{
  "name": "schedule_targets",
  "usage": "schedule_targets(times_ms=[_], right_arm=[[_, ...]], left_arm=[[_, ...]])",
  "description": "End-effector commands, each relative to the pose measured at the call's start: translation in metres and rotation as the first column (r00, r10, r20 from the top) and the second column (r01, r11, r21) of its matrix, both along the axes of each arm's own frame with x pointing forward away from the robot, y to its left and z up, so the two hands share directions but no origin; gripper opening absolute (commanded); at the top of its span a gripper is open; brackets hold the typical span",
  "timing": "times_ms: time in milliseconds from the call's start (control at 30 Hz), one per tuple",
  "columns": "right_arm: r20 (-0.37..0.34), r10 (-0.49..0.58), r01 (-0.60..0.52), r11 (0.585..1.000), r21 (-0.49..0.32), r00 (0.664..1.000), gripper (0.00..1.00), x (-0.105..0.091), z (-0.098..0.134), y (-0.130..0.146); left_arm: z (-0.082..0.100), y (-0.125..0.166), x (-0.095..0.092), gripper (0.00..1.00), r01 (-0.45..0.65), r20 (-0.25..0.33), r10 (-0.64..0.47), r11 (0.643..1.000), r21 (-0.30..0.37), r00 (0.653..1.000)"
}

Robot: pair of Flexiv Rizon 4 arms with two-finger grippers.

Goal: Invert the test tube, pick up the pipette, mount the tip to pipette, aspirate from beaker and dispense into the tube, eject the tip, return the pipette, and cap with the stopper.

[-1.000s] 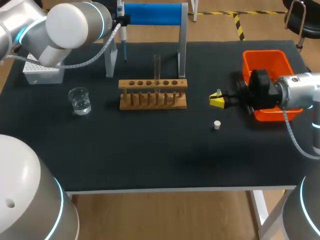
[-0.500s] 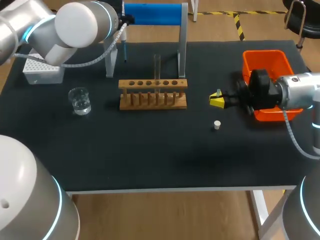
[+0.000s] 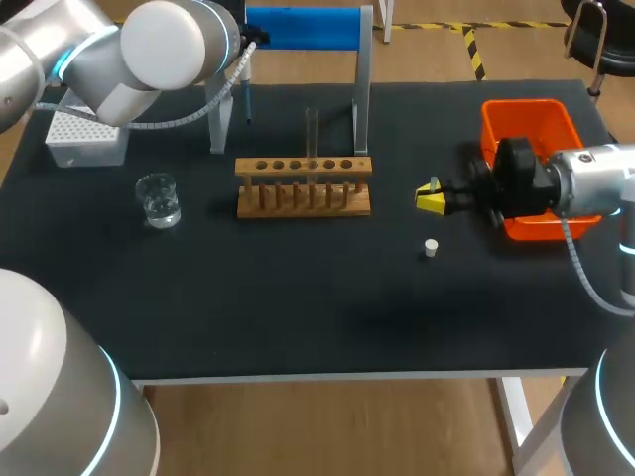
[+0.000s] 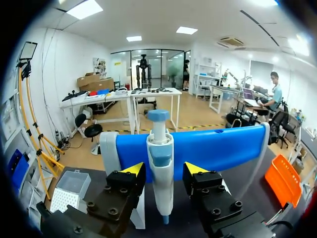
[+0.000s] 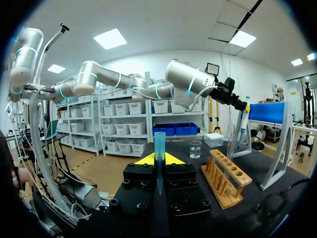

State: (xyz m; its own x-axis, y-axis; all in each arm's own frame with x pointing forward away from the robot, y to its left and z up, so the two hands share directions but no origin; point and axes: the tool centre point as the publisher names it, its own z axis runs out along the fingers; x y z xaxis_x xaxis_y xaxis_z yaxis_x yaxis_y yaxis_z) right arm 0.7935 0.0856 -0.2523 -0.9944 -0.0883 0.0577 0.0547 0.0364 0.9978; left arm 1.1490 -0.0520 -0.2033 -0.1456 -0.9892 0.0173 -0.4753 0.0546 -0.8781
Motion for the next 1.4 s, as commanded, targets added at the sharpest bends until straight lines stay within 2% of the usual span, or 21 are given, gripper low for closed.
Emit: schedule_targets(times_ms=[33, 333, 467, 1400], right_arm=[[0.000, -0.003, 0.003, 1.000, -0.003, 1.000, 0.00, -0.001, 0.001, 0.000], [0.000, -0.003, 0.003, 1.000, -0.003, 1.000, 0.00, -0.001, 0.001, 0.000], [0.000, -0.003, 0.003, 1.000, -0.003, 1.000, 0.00, -0.001, 0.001, 0.000], [0.000, -0.003, 0.003, 1.000, -0.003, 1.000, 0.00, -0.001, 0.001, 0.000]], left_arm=[[0.000, -0.002, 0.001, 0.48, -0.015, 0.007, 0.015, 1.000, -0.005, 1.000], [-0.001, -0.001, 0.004, 0.47, -0.025, 0.014, 0.025, 1.000, -0.010, 1.000], [-0.001, -0.001, 0.005, 0.49, -0.029, 0.014, 0.029, 1.000, -0.010, 0.999], [-0.004, 0.001, 0.012, 0.46, -0.046, 0.009, 0.046, 0.999, -0.021, 0.999]])
